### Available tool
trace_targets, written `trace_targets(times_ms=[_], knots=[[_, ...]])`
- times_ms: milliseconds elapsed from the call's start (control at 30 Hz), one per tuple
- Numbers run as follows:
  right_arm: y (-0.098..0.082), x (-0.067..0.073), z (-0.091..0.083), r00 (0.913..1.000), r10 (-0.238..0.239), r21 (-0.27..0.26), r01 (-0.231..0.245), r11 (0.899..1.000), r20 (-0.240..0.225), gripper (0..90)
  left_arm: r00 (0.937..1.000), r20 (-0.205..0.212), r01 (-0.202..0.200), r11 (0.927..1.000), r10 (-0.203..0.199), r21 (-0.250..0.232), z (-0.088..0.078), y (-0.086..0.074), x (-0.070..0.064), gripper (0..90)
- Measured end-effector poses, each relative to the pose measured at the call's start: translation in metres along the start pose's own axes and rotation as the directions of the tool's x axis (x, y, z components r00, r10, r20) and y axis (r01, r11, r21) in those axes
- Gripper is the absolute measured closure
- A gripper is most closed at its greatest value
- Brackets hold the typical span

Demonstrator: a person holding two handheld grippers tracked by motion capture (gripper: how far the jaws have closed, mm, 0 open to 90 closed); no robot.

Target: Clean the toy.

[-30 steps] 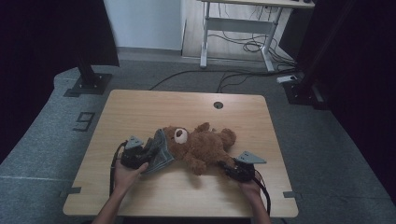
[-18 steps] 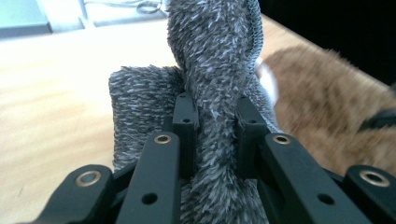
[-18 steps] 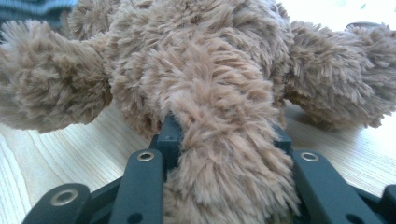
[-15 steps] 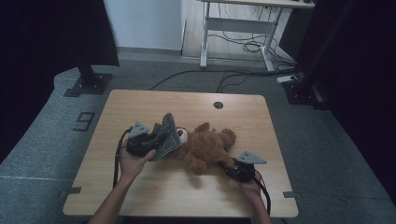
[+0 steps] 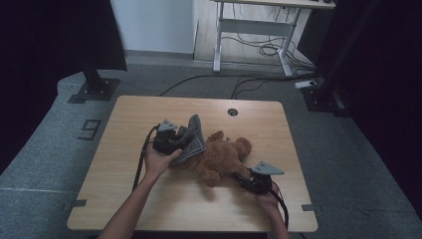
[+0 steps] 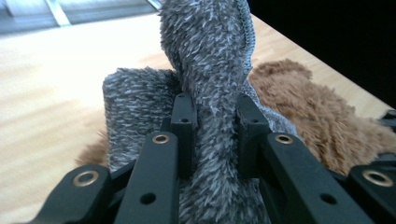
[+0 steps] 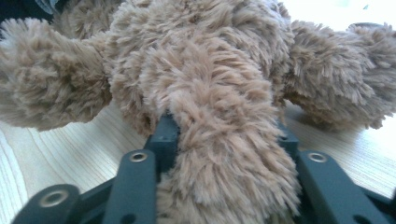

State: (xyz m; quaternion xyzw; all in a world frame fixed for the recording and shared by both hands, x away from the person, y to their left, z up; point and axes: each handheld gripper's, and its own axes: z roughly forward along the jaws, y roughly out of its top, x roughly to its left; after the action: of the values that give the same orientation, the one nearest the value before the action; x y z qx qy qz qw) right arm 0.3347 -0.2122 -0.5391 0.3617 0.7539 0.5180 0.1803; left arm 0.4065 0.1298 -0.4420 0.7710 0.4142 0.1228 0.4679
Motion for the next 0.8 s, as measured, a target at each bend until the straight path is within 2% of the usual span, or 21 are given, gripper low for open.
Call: trace_targets(times_ms=[67, 233, 333, 467, 600, 667, 733, 800], knots=[[0.0, 0.0, 0.0, 1.0, 0.002, 0.004, -0.002, 1.0, 0.002, 50.9, 0.9997, 0.019, 0.013, 0.9999, -0.013, 0.0, -0.001, -0.005, 0.002, 73.4], [0.005, 0.002, -0.003, 0.9998, 0.021, 0.006, -0.021, 1.0, -0.002, 39.9, 0.999, 0.043, 0.016, 0.9999, -0.016, -0.002, -0.004, -0.017, 0.003, 73.9], [0.011, 0.003, -0.009, 0.998, 0.058, -0.031, -0.059, 0.998, -0.022, 34.6, 0.9982, 0.058, 0.012, 0.9999, -0.011, -0.01, -0.007, -0.024, 0.0, 74.0], [0.028, 0.002, -0.013, 0.9947, 0.097, -0.061, -0.099, 0.993, -0.033, 25.5, 0.9975, 0.069, 0.017, 0.9995, -0.016, -0.027, -0.011, -0.033, -0.002, 74.1], [0.046, 0.003, -0.009, 0.9945, 0.098, -0.057, -0.1, 0.993, -0.035, 19.6, 0.9966, 0.079, 0.028, 0.9989, -0.025, -0.037, -0.014, -0.039, -0.002, 74.1], [0.053, 0.003, -0.003, 0.9941, 0.104, -0.043, -0.105, 0.994, -0.031, 16.9, 0.9967, 0.078, 0.026, 0.9987, -0.022, -0.043, -0.015, -0.042, -0.004, 74.1], [0.059, 0.002, 0.008, 0.9947, 0.103, 0.0, -0.103, 0.995, -0.01, 15.4, 0.9967, 0.078, 0.028, 0.9984, -0.024, -0.05, -0.017, -0.044, -0.005, 74.1], [0.061, 0.002, 0.017, 0.9945, 0.104, 0.042, -0.103, 0.994, -0.015, 15.3, 0.9965, 0.08, 0.028, 0.9981, -0.023, -0.054, -0.018, -0.047, -0.006, 74.1]])
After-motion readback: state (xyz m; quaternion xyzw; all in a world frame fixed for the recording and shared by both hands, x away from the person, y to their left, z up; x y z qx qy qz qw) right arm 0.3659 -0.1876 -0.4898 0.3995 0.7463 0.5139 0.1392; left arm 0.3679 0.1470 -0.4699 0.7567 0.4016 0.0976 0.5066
